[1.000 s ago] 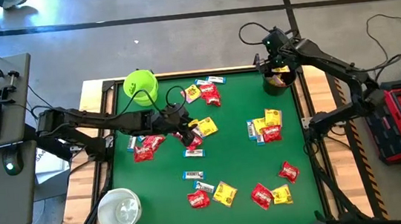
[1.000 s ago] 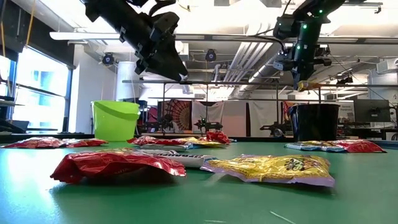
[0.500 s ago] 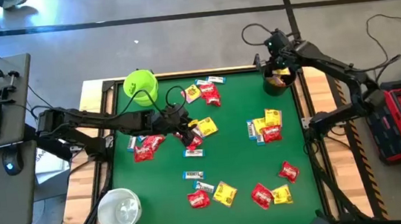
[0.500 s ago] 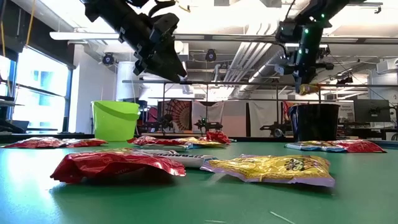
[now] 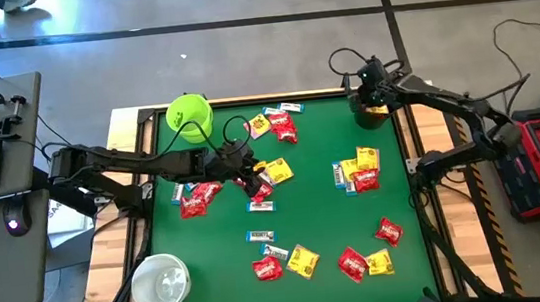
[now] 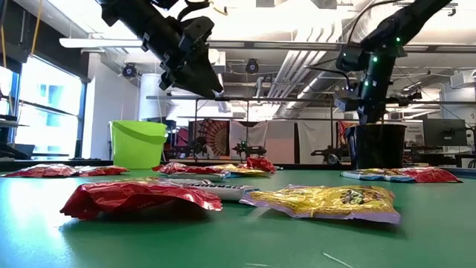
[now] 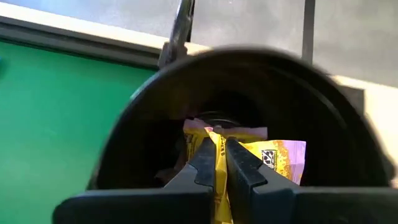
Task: Sort candy by brand, put in halloween buckets
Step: Put the yellow candy into the black bucket
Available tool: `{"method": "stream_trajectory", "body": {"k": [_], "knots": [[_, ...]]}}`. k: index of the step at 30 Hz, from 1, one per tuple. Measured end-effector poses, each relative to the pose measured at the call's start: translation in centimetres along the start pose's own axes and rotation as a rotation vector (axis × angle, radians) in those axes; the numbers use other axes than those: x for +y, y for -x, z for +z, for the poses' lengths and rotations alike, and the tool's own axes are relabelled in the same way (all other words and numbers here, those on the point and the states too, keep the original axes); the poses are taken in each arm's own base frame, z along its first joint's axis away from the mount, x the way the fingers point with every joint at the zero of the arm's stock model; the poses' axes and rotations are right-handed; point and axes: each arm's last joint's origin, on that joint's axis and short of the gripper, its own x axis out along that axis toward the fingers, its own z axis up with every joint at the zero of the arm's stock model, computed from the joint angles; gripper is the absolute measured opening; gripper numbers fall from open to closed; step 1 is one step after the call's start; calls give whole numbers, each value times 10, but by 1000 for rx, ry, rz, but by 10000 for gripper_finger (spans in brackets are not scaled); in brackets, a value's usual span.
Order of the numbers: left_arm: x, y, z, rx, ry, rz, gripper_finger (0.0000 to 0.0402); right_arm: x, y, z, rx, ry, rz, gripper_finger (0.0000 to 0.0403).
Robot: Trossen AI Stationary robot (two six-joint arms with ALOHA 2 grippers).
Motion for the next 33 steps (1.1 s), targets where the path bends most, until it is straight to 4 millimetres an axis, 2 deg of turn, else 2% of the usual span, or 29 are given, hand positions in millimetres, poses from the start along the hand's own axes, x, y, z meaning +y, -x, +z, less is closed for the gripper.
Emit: {"method": "stream_trajectory", "body": {"k": [9, 12, 17, 21, 25, 30, 33], "knots": [[0, 0, 0, -6, 1, 15, 135, -2, -19, -22, 18, -110, -9, 12], [1, 0, 0, -7, 5, 16, 135, -2, -21, -26, 31, -144, -11, 38], [1, 0, 0, -7, 9, 16, 135, -2, -21, -25, 34, -162, -1, 103], [1, 0, 0, -7, 45, 19, 135, -1, -17, -19, 18, -167, 7, 150], [3, -1, 1, -9, 67, 24, 135, 0, -8, -6, -4, -149, 20, 176], [8, -2, 3, -11, 77, 36, 135, 2, 14, 15, -27, -84, 33, 178], [14, -4, 5, -6, 88, 58, 134, 7, 33, 27, -41, -19, 86, 158]]}}
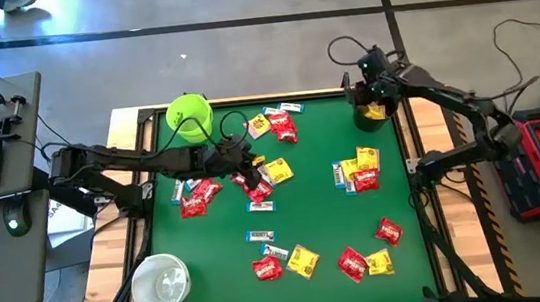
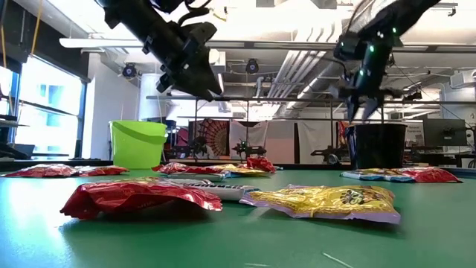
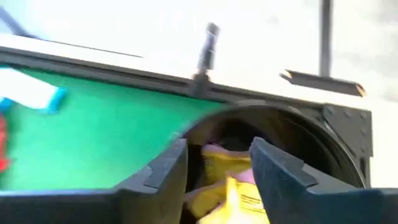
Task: Sort candy by brand, put in halloween buckets
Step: Put the yellow candy into the black bucket
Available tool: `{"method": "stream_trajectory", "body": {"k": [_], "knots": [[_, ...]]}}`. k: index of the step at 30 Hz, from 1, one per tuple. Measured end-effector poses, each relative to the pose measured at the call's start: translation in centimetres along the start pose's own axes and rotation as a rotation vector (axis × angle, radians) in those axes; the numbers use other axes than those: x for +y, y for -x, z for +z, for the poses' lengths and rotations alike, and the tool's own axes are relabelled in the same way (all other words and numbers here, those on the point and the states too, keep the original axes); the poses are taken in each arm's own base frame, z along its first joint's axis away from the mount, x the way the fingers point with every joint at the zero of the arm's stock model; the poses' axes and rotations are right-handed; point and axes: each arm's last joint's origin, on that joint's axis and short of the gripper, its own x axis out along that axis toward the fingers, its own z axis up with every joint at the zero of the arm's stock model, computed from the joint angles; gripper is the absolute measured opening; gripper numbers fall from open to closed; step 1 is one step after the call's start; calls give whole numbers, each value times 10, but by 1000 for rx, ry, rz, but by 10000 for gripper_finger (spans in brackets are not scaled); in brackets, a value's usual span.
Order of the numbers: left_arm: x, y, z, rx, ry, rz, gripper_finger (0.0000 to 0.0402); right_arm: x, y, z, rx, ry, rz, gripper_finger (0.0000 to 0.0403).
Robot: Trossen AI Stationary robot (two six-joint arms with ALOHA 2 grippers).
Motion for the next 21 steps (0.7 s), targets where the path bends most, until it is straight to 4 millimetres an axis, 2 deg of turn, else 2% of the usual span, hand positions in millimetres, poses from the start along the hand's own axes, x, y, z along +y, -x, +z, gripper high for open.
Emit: {"method": "stream_trajectory", "body": {"k": [4, 8, 12, 16, 21], "knots": [[15, -1, 10, 41, 29, 58, 119, 11, 30, 9, -82, 40, 102, 92], [34, -2, 21, 66, 8, 120, 88, 22, 56, 4, -189, 56, 203, 13], [52, -4, 31, 87, -59, 94, 52, 32, 75, -14, -232, 58, 316, 16], [66, -4, 40, 101, -124, 46, 13, 41, 91, -38, -248, 77, 396, 2], [78, -6, 53, 90, -192, 48, 2, 54, 108, -68, -254, 87, 466, 4]]}}
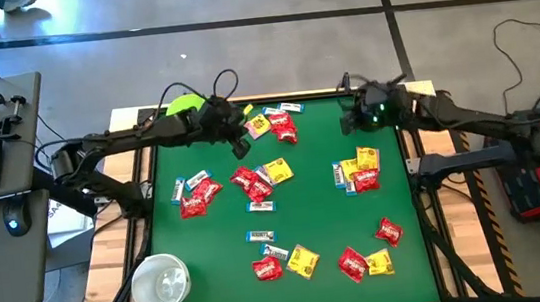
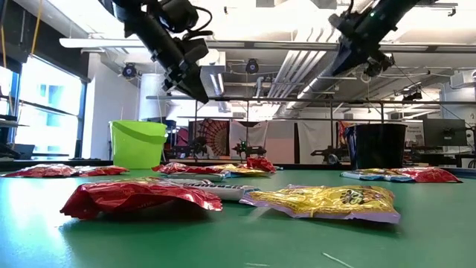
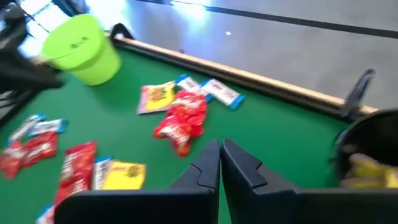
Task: Sort candy by brand, put in halloween buckets
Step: Put the yellow candy into the black bucket
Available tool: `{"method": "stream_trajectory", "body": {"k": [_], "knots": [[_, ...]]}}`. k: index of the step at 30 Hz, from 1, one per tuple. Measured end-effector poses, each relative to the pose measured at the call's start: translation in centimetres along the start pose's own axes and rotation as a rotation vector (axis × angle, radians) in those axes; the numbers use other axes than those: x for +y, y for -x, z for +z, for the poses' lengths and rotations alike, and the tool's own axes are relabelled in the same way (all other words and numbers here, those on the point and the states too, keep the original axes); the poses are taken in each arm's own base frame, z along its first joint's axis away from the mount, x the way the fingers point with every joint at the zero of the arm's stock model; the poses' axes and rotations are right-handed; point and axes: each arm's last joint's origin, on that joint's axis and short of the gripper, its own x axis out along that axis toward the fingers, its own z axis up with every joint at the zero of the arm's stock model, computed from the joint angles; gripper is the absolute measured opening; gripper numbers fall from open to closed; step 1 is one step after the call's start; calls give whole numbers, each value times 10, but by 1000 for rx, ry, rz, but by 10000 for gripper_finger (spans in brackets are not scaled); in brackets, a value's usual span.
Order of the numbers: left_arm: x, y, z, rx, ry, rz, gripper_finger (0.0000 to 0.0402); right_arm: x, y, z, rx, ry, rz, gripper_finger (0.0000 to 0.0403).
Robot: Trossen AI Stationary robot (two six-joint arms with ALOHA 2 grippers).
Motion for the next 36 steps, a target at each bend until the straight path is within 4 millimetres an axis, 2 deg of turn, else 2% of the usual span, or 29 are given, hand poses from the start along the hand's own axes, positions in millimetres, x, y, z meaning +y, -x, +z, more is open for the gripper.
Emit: {"method": "stream_trajectory", "body": {"k": [8, 13, 20, 23, 30, 36], "knots": [[12, -32, 7, 104, -71, -5, 3, 29, 13, -33, -48, 42, 3, 1], [14, -53, 4, 156, -120, 0, 38, 40, 22, -44, -84, 28, 15, 0], [14, -82, -6, 219, -183, -2, 114, 45, 28, -50, -104, 20, 28, 0], [15, -92, -13, 263, -209, 60, 136, 46, 29, -51, -104, 20, 36, 0], [18, -110, -15, 217, -222, 97, 149, 47, 30, -51, -114, 3, 31, 0], [18, -124, -24, 254, -254, 88, 149, 47, 30, -52, -112, 8, 26, 0]]}}
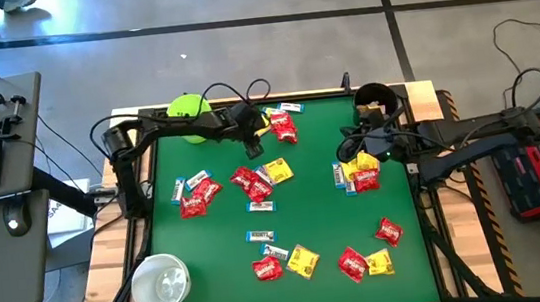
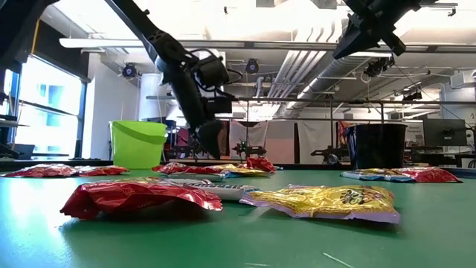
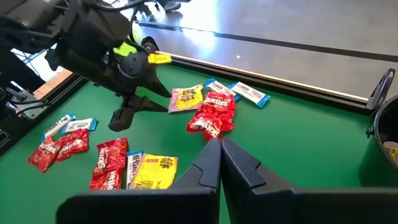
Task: Sort candy by brand, put in halloween buckets
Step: Put the yellow candy into the black bucket
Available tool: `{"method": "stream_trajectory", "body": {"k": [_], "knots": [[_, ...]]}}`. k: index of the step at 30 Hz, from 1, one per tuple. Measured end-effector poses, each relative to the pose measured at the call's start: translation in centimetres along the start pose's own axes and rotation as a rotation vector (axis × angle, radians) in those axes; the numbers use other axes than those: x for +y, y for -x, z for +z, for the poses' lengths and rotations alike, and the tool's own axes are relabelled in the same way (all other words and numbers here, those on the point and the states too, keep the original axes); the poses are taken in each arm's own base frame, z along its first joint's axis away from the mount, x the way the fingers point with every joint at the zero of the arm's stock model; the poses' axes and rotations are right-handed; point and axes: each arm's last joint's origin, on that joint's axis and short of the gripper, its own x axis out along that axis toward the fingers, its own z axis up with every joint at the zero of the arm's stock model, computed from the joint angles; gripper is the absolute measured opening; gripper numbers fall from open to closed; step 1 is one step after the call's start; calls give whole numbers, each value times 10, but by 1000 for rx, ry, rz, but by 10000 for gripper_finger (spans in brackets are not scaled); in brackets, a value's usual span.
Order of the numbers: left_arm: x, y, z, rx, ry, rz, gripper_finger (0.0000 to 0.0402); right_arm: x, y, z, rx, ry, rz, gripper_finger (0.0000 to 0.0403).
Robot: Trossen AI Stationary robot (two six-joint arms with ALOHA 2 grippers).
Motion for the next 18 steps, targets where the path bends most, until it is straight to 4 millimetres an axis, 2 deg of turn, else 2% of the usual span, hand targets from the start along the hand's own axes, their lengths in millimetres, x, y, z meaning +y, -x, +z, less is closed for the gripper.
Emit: {"method": "stream_trajectory", "body": {"k": [7, 11, 14, 18], "knots": [[-3, -16, -6, 38, -5, 3, 149, 0, 0, 0, 2, 3, -2, 0], [-3, -21, -8, 58, -41, 71, 141, 0, 0, 0, 3, 4, -3, 0], [-3, -25, -8, 57, -85, 84, 116, 0, 0, 0, 3, 2, -4, 0], [-4, -26, -7, 46, -87, 84, 63, 0, 0, 0, 4, 0, -4, 0]]}}
